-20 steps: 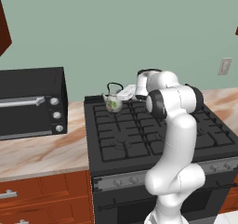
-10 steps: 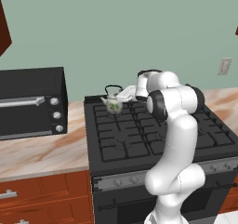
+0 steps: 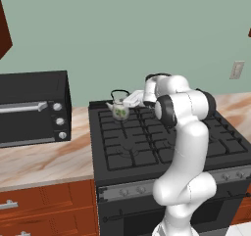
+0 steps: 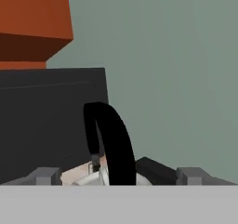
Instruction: Pick the kettle from the cabinet and place it on a stove burner. Then pick the pot from the counter and place it on another stove burner. Finally, turn both burners on.
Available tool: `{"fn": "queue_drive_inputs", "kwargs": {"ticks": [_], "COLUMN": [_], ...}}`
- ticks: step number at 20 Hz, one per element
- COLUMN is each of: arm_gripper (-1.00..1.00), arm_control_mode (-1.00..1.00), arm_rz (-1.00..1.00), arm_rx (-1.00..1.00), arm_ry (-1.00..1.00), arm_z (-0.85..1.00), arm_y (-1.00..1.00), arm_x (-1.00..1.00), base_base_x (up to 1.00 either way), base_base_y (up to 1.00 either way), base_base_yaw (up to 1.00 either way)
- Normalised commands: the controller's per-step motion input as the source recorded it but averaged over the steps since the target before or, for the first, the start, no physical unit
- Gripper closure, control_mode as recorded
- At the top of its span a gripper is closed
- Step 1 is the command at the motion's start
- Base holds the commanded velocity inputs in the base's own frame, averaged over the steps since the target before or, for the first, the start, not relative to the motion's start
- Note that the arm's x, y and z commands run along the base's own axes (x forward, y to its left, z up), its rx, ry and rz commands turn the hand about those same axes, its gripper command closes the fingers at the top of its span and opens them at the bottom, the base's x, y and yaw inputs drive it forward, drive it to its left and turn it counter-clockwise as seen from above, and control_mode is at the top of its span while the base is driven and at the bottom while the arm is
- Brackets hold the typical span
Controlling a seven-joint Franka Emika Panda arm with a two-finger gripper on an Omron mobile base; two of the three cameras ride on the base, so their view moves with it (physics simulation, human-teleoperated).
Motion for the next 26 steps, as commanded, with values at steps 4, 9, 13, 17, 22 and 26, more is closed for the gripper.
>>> {"fn": "queue_drive_inputs", "kwargs": {"ticks": [4, 9, 13, 17, 22, 26], "arm_gripper": [-1.00, -1.00, -1.00, -1.00, -1.00, -1.00], "arm_control_mode": [-1.00, -1.00, -1.00, -1.00, -1.00, -1.00], "arm_rz": [0.01, 0.02, 0.03, 0.04, 0.04, 0.06], "arm_rx": [0.03, 0.04, 0.03, 0.02, 0.03, 0.02], "arm_ry": [0.00, 0.00, 0.00, 0.00, 0.00, 0.05], "arm_z": [0.06, 0.13, 0.16, 0.07, 0.08, 0.32], "arm_y": [-0.07, -0.09, -0.11, -0.05, -0.08, -0.02], "arm_x": [-0.07, -0.08, -0.12, -0.15, -0.20, -0.22], "base_base_x": [0.00, 0.00, 0.00, 0.00, 0.00, 0.00], "base_base_y": [0.00, 0.00, 0.00, 0.00, 0.00, 0.00], "base_base_yaw": [0.00, 0.00, 0.00, 0.00, 0.00, 0.00]}}
